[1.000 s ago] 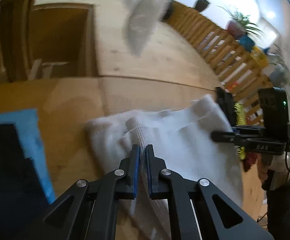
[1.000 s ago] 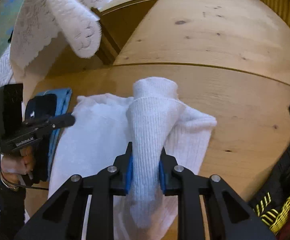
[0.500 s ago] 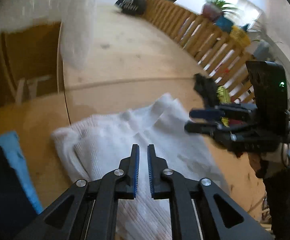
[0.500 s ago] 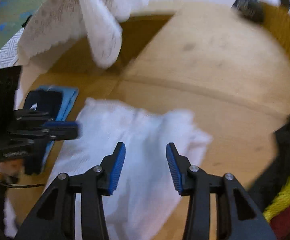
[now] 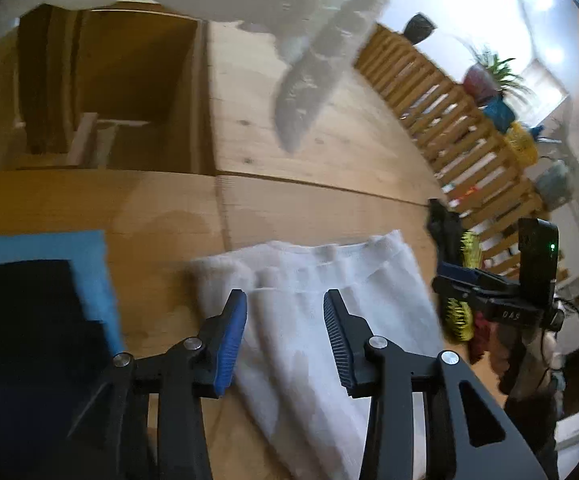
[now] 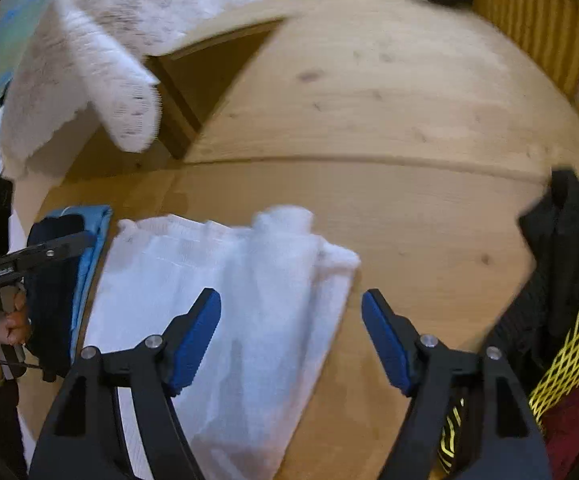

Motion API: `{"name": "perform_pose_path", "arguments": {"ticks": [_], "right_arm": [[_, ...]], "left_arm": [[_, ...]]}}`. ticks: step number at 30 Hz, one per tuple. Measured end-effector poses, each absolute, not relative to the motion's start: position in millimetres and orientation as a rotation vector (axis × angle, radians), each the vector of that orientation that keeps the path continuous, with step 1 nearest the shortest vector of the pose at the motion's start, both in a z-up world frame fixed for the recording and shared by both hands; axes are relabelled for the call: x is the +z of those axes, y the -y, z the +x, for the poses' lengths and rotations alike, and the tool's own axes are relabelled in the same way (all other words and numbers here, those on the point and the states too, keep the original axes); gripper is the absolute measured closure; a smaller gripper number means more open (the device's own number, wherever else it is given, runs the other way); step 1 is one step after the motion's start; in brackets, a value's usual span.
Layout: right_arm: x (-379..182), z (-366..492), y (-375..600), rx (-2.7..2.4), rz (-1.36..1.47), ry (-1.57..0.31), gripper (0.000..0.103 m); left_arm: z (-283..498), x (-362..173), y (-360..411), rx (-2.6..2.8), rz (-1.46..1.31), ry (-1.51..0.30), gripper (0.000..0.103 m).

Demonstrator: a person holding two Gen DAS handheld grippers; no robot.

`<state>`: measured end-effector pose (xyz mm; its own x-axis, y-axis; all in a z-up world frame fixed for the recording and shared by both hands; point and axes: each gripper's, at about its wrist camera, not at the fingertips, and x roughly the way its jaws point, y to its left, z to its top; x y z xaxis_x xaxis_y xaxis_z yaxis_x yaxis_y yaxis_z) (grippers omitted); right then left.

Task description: Fold clothes

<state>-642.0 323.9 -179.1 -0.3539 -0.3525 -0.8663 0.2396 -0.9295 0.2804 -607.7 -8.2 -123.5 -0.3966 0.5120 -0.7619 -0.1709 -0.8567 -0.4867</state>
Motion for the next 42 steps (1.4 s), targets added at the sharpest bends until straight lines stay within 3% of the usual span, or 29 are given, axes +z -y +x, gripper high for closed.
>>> {"name": "perform_pose_path", "arguments": {"ticks": [5,11,24,31,36,42], "right_arm": [[-205,-654,-338,-2.237,1.620,0.351,0.031],[-207,-655,-326,-2.223,1.637,0.309,0.031],[-213,-661,-321,-2.144,1.644,0.360,0.029],[-212,-661,-304,-2.191,1.645,0.220,0.029],[-212,-653,-282,-2.247,1.624,-0.033,0.029],[-213,-660,-284,-2.229,1.669,-0.022,0.029]], "left_arm": [[-616,-146,12,2.262,-1.576,0.525,0.062],[-619,-153,-5,2.261,-1.615,0.462,0.049],[-630,-156,-26,2.254,-1.671,0.350,0.042],[-635,-157,-35,2.252,-1.696,0.280,0.038],[-633,-156,-47,2.299,-1.717,0.096,0.035],[-633,-155,-34,2.334,-1.743,0.123,0.035]]}}
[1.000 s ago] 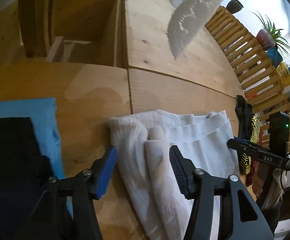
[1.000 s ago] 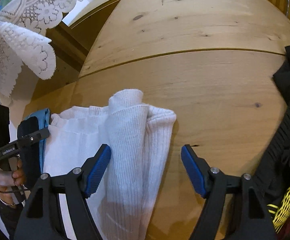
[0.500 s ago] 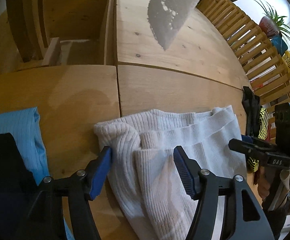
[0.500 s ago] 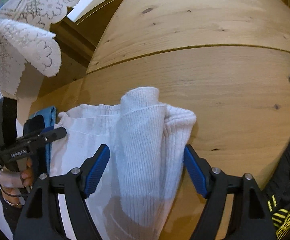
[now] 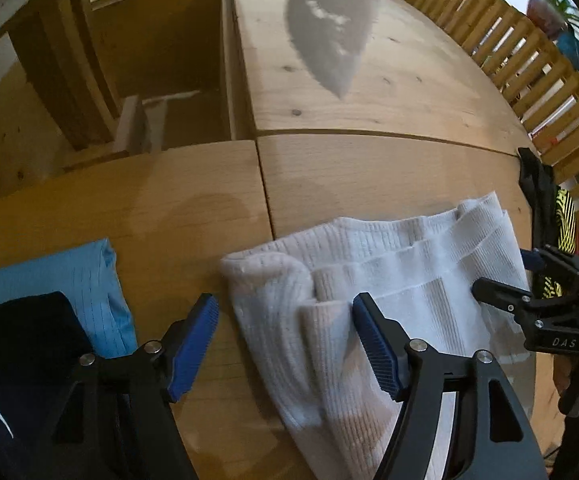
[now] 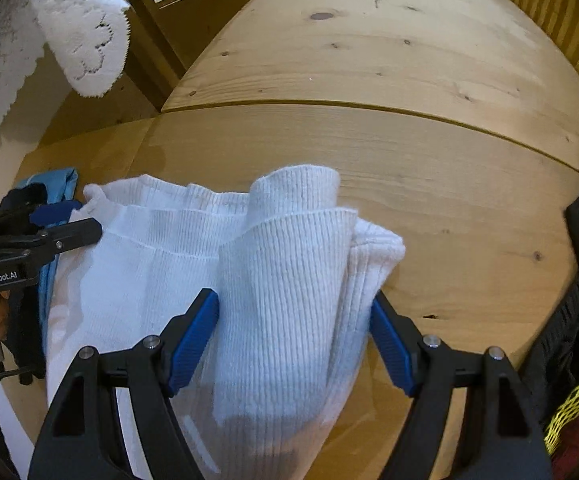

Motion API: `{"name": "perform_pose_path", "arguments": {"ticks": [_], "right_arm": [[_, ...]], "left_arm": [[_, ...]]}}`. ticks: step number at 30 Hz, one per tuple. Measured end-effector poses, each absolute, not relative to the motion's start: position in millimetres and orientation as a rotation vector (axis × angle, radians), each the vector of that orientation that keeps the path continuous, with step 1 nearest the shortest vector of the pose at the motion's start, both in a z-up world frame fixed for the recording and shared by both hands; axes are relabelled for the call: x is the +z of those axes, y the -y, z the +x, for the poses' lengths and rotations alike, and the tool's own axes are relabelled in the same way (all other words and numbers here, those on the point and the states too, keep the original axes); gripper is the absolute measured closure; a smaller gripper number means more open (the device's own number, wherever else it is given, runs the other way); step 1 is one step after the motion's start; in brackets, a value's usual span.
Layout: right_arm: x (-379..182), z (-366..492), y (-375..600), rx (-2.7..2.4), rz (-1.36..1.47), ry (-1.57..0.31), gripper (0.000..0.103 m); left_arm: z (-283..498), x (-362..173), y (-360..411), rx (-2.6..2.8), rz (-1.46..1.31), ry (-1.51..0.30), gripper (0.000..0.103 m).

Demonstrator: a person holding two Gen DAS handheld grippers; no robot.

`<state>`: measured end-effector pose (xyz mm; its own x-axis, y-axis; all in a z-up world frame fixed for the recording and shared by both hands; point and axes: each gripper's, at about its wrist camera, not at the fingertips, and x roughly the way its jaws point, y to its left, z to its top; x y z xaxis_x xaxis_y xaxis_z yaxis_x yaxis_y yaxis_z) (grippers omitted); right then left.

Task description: Fold clothes

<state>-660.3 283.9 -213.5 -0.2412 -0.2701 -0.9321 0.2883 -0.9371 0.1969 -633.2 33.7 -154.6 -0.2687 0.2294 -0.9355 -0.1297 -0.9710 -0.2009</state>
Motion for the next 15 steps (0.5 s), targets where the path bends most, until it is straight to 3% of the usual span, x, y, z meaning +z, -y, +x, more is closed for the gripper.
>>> {"name": "perform_pose_path", "arguments": {"ticks": [6,7,8,9,11,12,15], "right_arm": [[-213,-660,-278,-2.248,1.664,-0.066,0.029],[-213,-659,-277,-2.254,1.654,-0.067,0.031],[-212,-658,-275,-2.260,1.637,-0.077,0.041],[-212,-656,-272,-2.267,1.614,-0.094,0.056],[-211,-653,-268,-2.270,1.580,-0.094,0.067],[-211,-651,-267,-2.270,1.565,-0.090,0.070],[-208,-644,-262,-2.275,1.521,-0.099,0.075]], "left_arm": [[-637,-164,-51,2.319,-1.736,0.070,0.029],[-636,-164,-54,2.326,-1.724,0.052,0.029],[-635,-164,-58,2.332,-1.709,0.030,0.030],[-633,-163,-61,2.332,-1.682,0.008,0.041],[-627,-160,-68,2.323,-1.616,-0.031,0.054],[-624,-158,-71,2.317,-1.583,-0.050,0.065],[-616,-154,-76,2.279,-1.535,-0.023,0.075]]}}
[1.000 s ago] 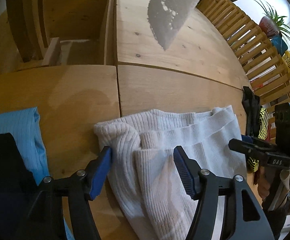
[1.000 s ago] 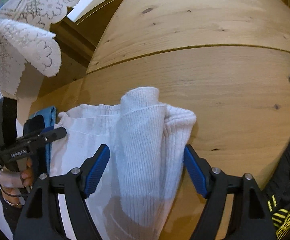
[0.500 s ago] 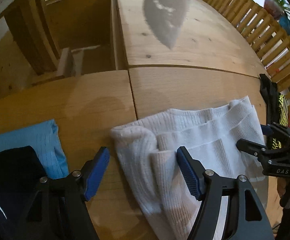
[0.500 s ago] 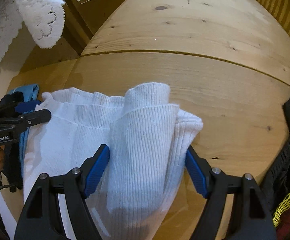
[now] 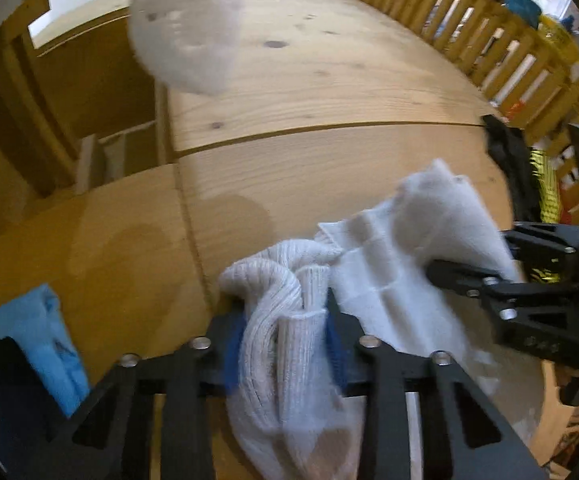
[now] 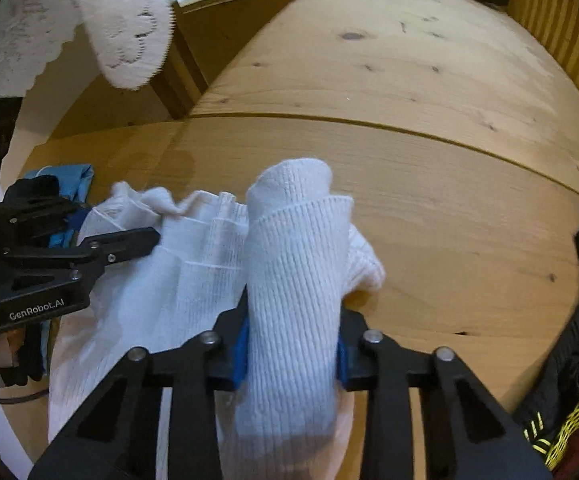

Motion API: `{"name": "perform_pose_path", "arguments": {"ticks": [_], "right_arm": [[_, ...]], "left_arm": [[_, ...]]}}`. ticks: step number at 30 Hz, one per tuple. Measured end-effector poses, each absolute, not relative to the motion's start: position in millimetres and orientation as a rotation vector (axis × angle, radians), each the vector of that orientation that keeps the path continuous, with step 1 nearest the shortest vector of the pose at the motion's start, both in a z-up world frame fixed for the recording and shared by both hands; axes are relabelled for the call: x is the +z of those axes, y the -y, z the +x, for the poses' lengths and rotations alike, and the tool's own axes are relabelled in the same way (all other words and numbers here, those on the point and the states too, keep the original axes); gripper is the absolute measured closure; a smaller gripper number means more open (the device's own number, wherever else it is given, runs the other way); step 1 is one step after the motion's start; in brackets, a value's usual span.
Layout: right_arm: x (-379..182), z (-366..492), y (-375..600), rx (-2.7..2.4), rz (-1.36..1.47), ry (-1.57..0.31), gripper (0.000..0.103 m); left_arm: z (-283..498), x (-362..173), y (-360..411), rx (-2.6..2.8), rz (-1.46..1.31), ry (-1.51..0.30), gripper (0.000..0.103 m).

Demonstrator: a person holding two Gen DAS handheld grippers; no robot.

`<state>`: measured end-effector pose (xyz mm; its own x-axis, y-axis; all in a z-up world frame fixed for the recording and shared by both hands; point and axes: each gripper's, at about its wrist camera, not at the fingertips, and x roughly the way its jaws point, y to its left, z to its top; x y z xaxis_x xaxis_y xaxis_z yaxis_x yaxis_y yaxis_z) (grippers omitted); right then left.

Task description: Fold clothes

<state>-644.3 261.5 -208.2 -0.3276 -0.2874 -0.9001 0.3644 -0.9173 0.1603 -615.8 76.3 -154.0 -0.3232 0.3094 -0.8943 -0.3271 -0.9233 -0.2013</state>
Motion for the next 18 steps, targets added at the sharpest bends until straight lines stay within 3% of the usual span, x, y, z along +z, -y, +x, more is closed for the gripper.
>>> {"name": "perform_pose_path", "arguments": {"ticks": [11,18], "right_arm": [[-125,-587,-241,-2.383,1.272,-0.200,0.078],[-14,-522,-240,-2.543,0.899,-0.301,0.079]], "left_arm": [[-551,-63,-87,2.228,-1.255,0.004,0.080],[-488,61,-76,2.352,-0.948,-0.095,0.081]]}}
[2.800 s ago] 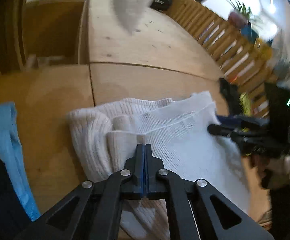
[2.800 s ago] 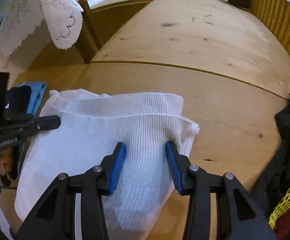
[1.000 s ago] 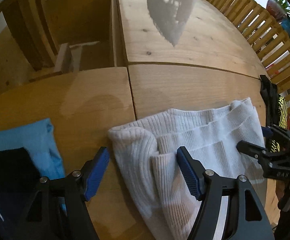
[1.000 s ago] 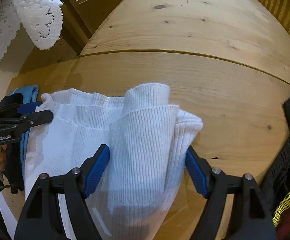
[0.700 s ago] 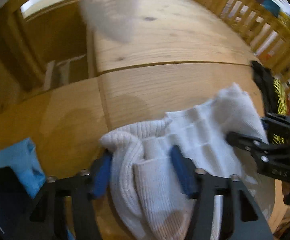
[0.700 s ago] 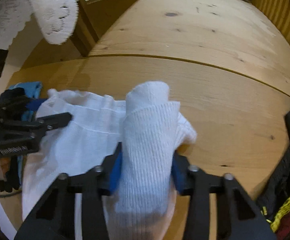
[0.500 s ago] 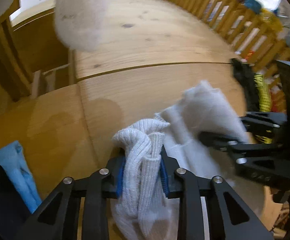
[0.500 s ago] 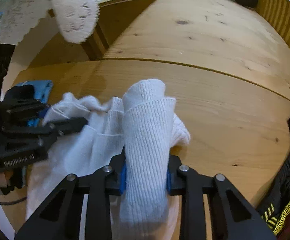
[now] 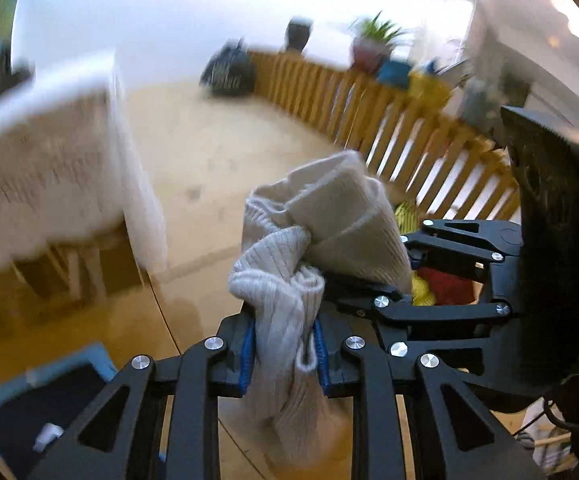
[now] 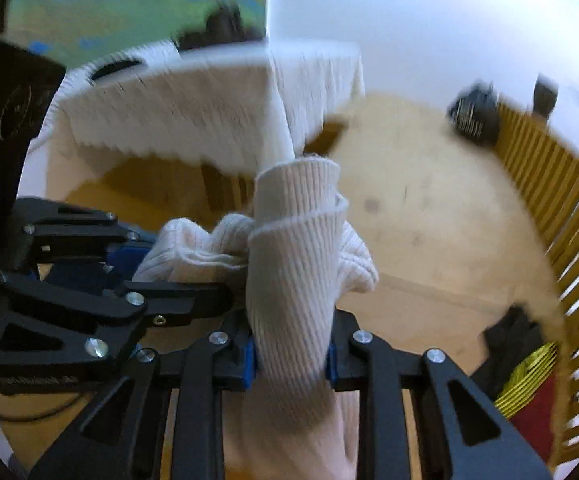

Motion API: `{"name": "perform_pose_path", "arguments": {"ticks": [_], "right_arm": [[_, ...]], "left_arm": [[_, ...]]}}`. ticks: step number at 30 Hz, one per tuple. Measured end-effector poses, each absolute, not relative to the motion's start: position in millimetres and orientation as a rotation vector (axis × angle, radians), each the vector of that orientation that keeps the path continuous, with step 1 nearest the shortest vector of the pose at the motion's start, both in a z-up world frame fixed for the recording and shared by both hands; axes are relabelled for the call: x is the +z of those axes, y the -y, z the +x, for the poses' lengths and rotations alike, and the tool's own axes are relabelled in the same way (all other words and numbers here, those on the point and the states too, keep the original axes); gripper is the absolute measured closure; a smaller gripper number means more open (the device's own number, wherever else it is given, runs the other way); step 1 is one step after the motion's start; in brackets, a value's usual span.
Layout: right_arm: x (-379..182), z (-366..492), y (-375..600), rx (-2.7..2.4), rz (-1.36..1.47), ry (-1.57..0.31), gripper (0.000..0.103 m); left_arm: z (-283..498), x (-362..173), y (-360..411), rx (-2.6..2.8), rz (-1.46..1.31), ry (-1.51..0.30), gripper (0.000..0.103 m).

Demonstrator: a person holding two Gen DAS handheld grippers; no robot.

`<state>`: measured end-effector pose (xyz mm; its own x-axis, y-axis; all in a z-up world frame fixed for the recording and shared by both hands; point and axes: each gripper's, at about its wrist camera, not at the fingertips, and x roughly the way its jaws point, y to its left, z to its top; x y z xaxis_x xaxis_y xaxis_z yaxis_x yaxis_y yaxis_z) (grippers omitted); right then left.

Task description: Fold clothes

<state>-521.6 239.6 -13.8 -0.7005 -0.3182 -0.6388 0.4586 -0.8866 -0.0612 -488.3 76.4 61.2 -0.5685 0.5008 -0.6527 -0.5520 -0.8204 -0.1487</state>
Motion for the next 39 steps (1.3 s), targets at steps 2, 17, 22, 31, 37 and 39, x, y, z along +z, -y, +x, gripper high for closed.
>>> {"name": "perform_pose_path", "arguments": {"ticks": [2,17,22,31,37,39], "right_arm": [[4,-491,-245,-2.570,0.793,-0.368,0.079],[-161,-283,-363,-2.334,1.270,-0.764,0.053],[-110,-274,-398,-2.382,1.225,-0.377,0.044],[-164,-342,-378,-2.252,1.428,-0.007,0.045],[-202,-323,-372,-2.283,1.524,-0.315,0.051],[-193,-322,-373,-2.266,1.551,-0.283,0.051]], "left_arm": [[-454,75,-79,2.344,-0.875,-0.164,0.081],[-243,-100,-52,1.882,-1.332,-0.166,0.069],[-256,-58,-57,1.999,-1.213,-0.140,0.060],[-291,-122,-113,1.986,-1.387,-0.080,0.060],[-270,-143,-131,1.954,-1.411,-0.244,0.060],[-262,-130,-126,1.954,-1.379,-0.230,0.060]]}}
